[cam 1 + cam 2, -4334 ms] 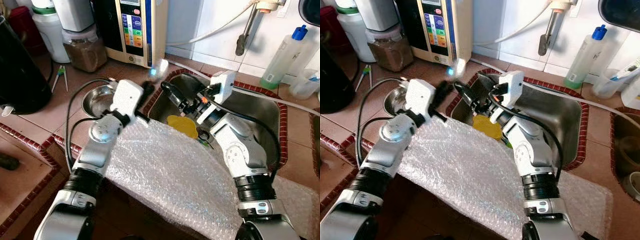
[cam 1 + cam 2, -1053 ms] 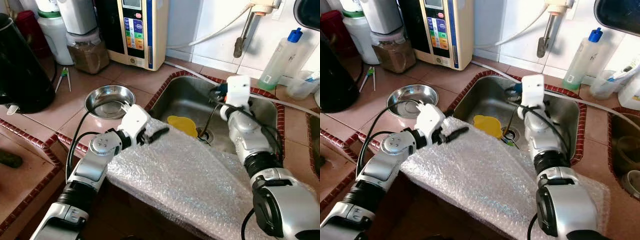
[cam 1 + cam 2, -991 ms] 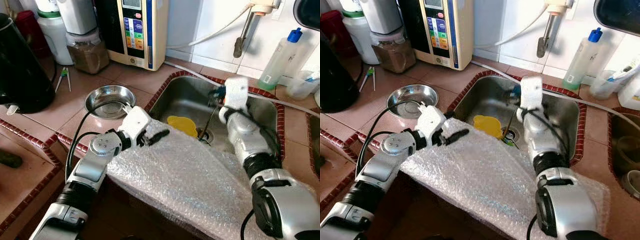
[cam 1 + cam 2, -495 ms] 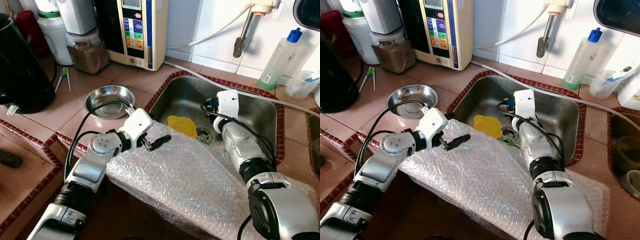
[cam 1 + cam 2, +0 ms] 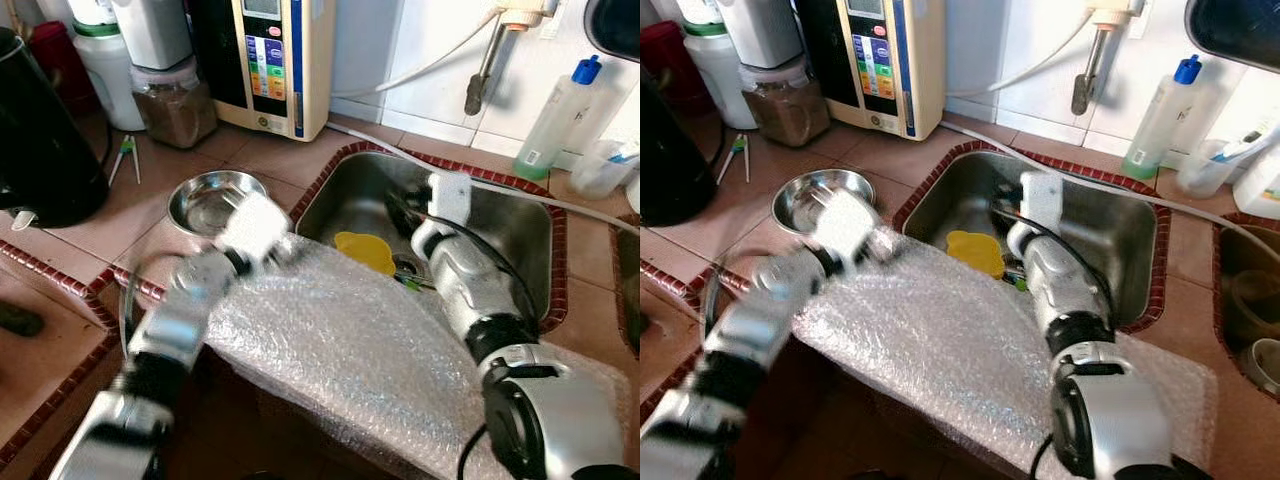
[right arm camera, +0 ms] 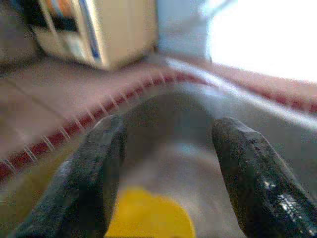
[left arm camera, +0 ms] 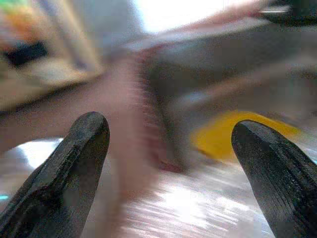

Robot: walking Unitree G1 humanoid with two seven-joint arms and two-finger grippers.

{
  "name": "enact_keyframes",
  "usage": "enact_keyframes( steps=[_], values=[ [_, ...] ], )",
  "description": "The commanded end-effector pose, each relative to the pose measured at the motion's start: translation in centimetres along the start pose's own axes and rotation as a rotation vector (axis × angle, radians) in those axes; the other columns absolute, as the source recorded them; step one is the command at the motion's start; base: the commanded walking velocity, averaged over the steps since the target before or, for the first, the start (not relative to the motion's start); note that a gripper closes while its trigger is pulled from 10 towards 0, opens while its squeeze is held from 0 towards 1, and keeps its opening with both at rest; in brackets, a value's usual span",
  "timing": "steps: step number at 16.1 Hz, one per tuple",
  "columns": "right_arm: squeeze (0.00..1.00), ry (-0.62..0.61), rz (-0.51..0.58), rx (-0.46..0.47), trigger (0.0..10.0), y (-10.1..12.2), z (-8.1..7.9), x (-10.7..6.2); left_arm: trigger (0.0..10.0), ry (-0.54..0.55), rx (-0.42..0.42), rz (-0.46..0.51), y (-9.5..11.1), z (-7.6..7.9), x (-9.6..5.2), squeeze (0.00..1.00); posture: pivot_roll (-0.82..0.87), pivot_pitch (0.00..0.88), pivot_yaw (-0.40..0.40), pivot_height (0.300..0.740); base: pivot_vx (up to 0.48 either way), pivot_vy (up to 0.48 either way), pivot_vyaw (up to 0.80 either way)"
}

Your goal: Kitchen organization

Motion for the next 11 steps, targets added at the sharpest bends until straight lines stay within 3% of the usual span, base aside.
enact_keyframes(
  steps=[1, 2, 3, 4, 6, 7, 8, 9, 10, 11],
  values=[
    [1.0, 0.045, 0.043, 0.014, 10.0, 1.1, -0.7, 0.1, 10.0, 0.133, 0.019, -0.048, -0.7, -2.4, -0.2, 1.0, 0.04, 0.018, 0.004, 0.74, 0.0, 0.0, 0.0],
    [1.0, 0.086, 0.048, -0.008, 10.0, 1.1, -1.4, 0.1, 10.0, 0.255, -0.022, -0.088, -1.4, -4.6, -0.5, 1.0, 0.04, 0.018, 0.002, 0.74, 0.0, 0.0, 0.0],
    [1.0, 0.123, 0.055, -0.016, 10.0, 1.2, -2.0, 0.0, 10.0, 0.35, -0.076, -0.122, -2.0, -6.3, -1.0, 0.85, 0.04, 0.018, 0.002, 0.74, 0.0, 0.0, 0.0],
    [1.0, 0.143, 0.055, -0.012, 10.0, 1.2, -2.4, 0.0, 10.0, 0.394, -0.113, -0.138, -2.5, -7.0, -1.3, 0.05, 0.04, 0.018, 0.002, 0.74, 0.0, 0.0, 0.0],
    [1.0, 0.251, 0.098, 0.007, 10.0, 2.0, -4.3, -0.4, 10.0, 0.469, -0.117, -0.204, -4.0, -8.2, -2.1, 0.0, 0.05, 0.02, 0.004, 0.74, 0.0, 0.0, 0.0],
    [1.0, 0.339, 0.093, 0.003, 10.0, 2.1, -5.8, -0.8, 10.0, 0.514, -0.171, -0.24, -4.9, -8.5, -2.6, 0.0, 0.05, 0.02, 0.004, 0.74, 0.0, 0.0, 0.0],
    [0.79, 0.446, 0.068, -0.034, 10.0, 1.8, -7.6, -1.4, 10.0, 0.569, -0.25, -0.275, -5.9, -8.9, -3.1, 0.0, 0.04, 0.023, 0.006, 0.74, 0.0, 0.0, 0.0],
    [0.33, 0.508, 0.053, -0.056, 10.0, 1.7, -8.7, -2.0, 10.0, 0.6, -0.291, -0.3, -6.5, -9.2, -3.4, 0.0, 0.04, 0.025, 0.007, 0.74, 0.0, 0.0, 0.0],
    [0.0, 0.564, 0.025, -0.072, 10.0, 1.3, -9.4, -2.6, 10.0, 0.615, -0.339, -0.326, -7.2, -9.1, -3.6, 0.0, 0.04, 0.025, 0.006, 0.74, 0.0, 0.0, 0.0],
    [0.0, 0.597, -0.002, -0.09, 10.0, 0.9, -9.8, -3.0, 10.0, 0.619, -0.386, -0.347, -7.8, -8.9, -3.7, 0.0, 0.04, 0.027, 0.005, 0.74, 0.0, 0.0, 0.0]
  ],
)
Point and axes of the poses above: a point about 5 cm out from each wrist's last joint towards the gripper, its own x axis pointing out of the wrist towards the gripper, its own y axis along the axis of the wrist's last joint, z = x × y, the point moved 5 cm from there along x, pointing out of the wrist towards the gripper, and after that the axes turned 15 degrees about x, right-handed, at the moved point
